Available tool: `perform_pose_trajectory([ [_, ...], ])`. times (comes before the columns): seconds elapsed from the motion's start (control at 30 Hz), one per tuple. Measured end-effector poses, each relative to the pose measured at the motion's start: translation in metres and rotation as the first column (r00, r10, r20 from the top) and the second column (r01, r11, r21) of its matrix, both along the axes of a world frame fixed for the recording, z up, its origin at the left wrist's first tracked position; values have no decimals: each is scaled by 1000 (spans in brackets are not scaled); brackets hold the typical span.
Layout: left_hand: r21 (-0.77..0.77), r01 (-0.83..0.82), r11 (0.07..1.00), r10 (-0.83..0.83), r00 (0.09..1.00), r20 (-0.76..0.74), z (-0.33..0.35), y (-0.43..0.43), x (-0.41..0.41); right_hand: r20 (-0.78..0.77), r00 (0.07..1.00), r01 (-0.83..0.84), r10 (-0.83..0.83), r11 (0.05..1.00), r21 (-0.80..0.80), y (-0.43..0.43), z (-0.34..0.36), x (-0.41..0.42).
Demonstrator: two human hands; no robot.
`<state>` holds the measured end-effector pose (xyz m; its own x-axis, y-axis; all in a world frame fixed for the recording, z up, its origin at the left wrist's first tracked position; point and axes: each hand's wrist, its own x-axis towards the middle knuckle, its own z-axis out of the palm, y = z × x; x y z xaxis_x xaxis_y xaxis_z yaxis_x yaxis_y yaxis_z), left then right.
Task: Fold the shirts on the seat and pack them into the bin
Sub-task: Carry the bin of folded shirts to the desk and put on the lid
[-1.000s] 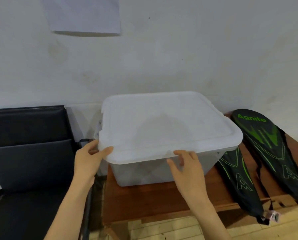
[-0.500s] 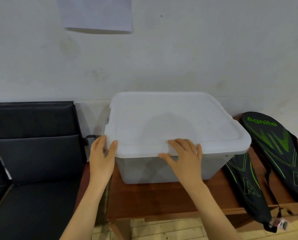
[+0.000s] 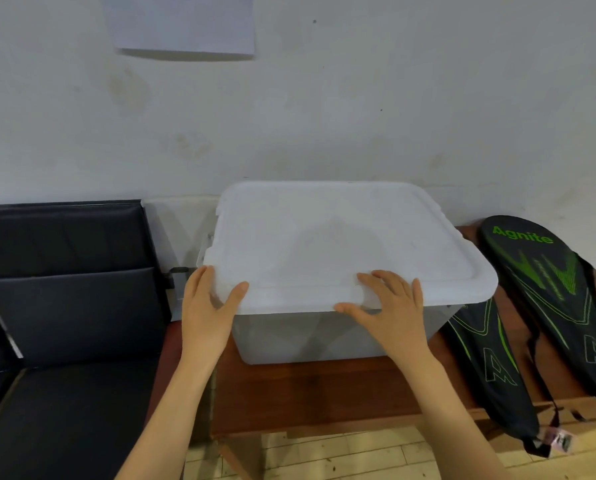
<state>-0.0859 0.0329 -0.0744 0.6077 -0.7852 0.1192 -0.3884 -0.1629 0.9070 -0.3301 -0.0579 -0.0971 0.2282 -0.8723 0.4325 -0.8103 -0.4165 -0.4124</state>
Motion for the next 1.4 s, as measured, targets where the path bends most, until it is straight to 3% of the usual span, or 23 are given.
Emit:
perform_pose_trajectory([
  [0.17,178,-36,983,-39,915,402,4,-17,-10,14,996,-94,93,993,77,1,3,-10],
  [0.23,170,83,982,-144,909,391,12,-27,-32,65,991,-125,120,989,79,-5,9,-21],
  [0.3,173,208,963,-263,869,420,16,-40,-65,59,992,-113,114,993,-16,-18,14,-37],
  [0.37,192,309,931,-364,810,460,17,-52,-102,70,996,-55,60,995,-80,-37,19,-59],
  [0.47,226,410,884,-467,734,494,17,-75,-152,79,995,72,-68,996,-45,-64,28,-100],
  [0.63,295,491,820,-571,657,492,18,-119,-210,48,970,219,-237,945,241,-112,35,-148],
  [0.8,523,393,756,-646,570,507,17,-169,-249,322,902,28,-288,783,622,-153,37,-164],
  [0.97,634,341,694,-687,575,444,15,-194,-263,474,759,-101,-445,639,762,-177,39,-164],
  [1.03,628,332,704,-677,583,450,13,-195,-264,456,760,-130,-463,580,804,-186,39,-164],
  [1.07,624,327,710,-670,585,456,12,-196,-264,445,774,-120,-451,584,803,-188,38,-164],
  [1.13,617,321,718,-661,590,463,12,-197,-265,413,814,-12,-409,699,715,-188,32,-164],
  [1.23,599,331,729,-649,611,452,12,-198,-266,280,921,149,-269,911,384,-181,27,-162],
  [1.4,518,360,776,-600,675,430,10,-197,-266,127,970,156,-206,934,321,-180,26,-160],
])
